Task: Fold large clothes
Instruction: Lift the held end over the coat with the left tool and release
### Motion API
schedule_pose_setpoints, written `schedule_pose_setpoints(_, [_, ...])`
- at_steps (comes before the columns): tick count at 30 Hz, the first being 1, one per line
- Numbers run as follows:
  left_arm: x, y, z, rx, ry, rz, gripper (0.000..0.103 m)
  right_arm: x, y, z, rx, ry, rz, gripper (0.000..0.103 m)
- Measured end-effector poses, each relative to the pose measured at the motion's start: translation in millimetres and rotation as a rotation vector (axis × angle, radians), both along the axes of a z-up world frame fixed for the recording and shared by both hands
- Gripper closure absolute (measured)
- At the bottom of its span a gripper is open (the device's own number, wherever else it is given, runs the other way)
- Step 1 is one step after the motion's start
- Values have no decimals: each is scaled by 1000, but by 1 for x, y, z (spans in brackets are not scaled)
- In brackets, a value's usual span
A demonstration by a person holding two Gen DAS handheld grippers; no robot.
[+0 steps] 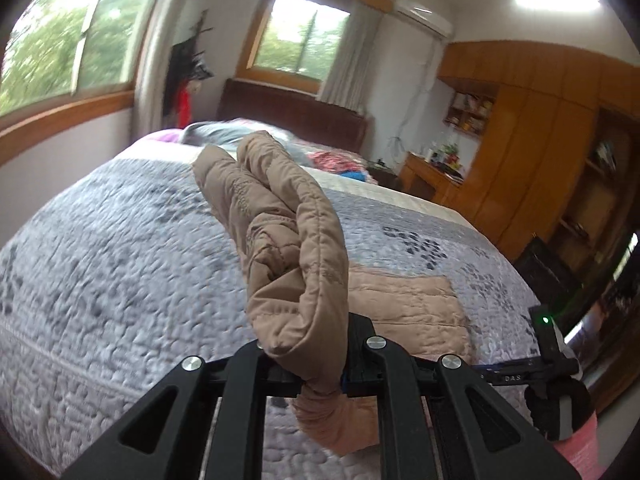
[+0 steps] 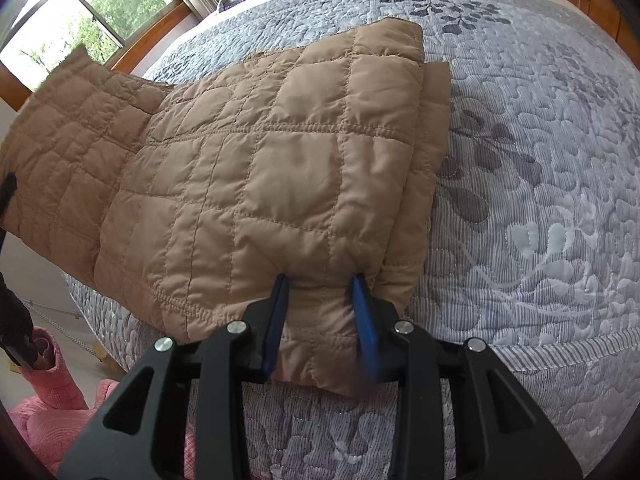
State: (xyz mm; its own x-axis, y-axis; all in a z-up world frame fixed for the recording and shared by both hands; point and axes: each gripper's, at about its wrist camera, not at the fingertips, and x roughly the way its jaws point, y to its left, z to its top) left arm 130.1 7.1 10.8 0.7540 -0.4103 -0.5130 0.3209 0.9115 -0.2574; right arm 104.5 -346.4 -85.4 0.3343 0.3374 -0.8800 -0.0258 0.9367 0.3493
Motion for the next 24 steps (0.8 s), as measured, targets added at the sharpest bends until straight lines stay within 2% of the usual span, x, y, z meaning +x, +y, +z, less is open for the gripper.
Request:
schedule_pose_setpoints(6, [2,-52,6,60,-9,-132,91,-4,-1,0,10,-6,5,70])
schedule_pose_setpoints(10, [5,-82,-2,98,15,-203,91,-5,-1,0,19,-6,6,70])
schedule_pose_setpoints(19, [14,-146,-47,220,113,-342,90,-4,-5,0,33,2,5,70])
schedule_pose_setpoints(24, [27,-169,-85,247,233,-417,85,-3,-10,1,49,10,0,70])
